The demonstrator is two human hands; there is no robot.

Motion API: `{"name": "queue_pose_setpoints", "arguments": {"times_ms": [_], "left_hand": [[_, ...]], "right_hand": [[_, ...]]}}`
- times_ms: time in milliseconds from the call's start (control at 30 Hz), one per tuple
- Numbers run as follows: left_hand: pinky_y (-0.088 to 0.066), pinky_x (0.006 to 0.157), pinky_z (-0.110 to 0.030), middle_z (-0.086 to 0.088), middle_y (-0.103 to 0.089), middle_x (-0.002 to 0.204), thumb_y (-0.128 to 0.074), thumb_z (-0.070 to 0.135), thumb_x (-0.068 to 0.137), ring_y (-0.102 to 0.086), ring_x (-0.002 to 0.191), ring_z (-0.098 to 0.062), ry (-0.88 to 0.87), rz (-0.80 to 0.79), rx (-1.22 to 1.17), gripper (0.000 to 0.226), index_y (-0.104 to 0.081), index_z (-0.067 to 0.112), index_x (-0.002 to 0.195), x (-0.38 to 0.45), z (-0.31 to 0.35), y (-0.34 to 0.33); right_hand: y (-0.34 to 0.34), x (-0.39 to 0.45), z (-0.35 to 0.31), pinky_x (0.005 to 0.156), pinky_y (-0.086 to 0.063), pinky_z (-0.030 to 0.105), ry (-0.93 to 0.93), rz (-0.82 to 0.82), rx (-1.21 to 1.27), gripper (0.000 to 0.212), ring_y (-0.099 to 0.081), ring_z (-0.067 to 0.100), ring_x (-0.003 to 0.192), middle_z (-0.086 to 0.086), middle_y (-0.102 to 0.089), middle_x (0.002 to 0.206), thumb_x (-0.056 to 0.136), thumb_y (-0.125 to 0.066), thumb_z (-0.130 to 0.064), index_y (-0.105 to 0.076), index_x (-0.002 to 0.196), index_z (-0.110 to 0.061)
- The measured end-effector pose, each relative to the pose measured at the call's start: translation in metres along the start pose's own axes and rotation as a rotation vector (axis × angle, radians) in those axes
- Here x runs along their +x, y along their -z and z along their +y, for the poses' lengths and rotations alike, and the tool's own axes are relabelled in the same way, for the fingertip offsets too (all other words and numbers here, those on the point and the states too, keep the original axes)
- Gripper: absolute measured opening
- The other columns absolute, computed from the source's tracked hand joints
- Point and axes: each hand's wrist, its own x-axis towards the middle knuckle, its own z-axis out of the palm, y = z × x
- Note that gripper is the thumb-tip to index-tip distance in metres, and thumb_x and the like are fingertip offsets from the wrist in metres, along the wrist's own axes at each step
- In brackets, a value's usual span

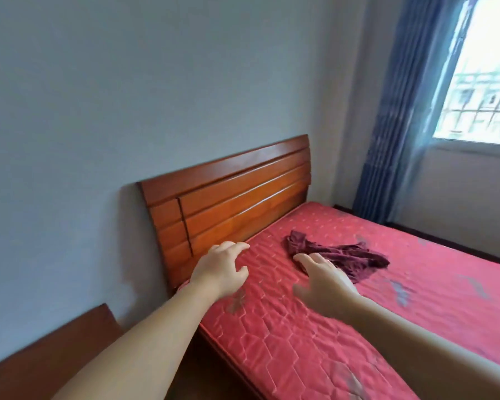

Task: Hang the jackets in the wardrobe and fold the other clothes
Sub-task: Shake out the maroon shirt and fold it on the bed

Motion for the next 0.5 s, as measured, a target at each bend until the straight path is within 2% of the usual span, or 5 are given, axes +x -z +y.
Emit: {"name": "queue_pose_setpoints", "arguments": {"times_ms": [167,333,500], "left_hand": [[-0.041,0.104,-0.037,0.005,-0.049,0.141,-0.057,0.033,0.088,-0.045,0.127,-0.020,-0.149,-0.115,-0.015,0.052,-0.048,0.031,0.139,0.013,0.051,-0.063],[-0.041,0.105,-0.040,0.005,-0.046,0.143,-0.055,0.035,0.089,-0.042,0.129,-0.020,-0.194,-0.236,0.034,0.054,-0.043,0.033,0.141,0.031,0.096,-0.101],[-0.039,0.106,-0.039,0.006,-0.045,0.144,-0.053,0.037,0.090,-0.040,0.131,-0.020,-0.218,-0.262,0.104,0.054,-0.041,0.034,0.142,0.071,0.135,-0.116]], "right_hand": [[-0.002,-0.055,0.065,0.092,-0.044,0.039,-0.179,0.010,-0.047,0.051,-0.050,0.025,0.116,-0.001,-0.049,0.122,0.087,-0.053,-0.048,-0.042,0.133,-0.027],[0.007,-0.075,0.121,0.096,-0.044,0.040,-0.309,-0.021,-0.064,0.061,-0.047,0.025,0.122,0.002,-0.046,0.134,0.084,-0.059,-0.043,-0.037,0.139,-0.028],[0.029,-0.061,0.184,0.094,-0.046,0.040,-0.401,0.010,-0.040,0.064,-0.046,0.024,0.123,0.002,-0.044,0.136,0.084,-0.058,-0.044,-0.034,0.141,-0.029]]}}
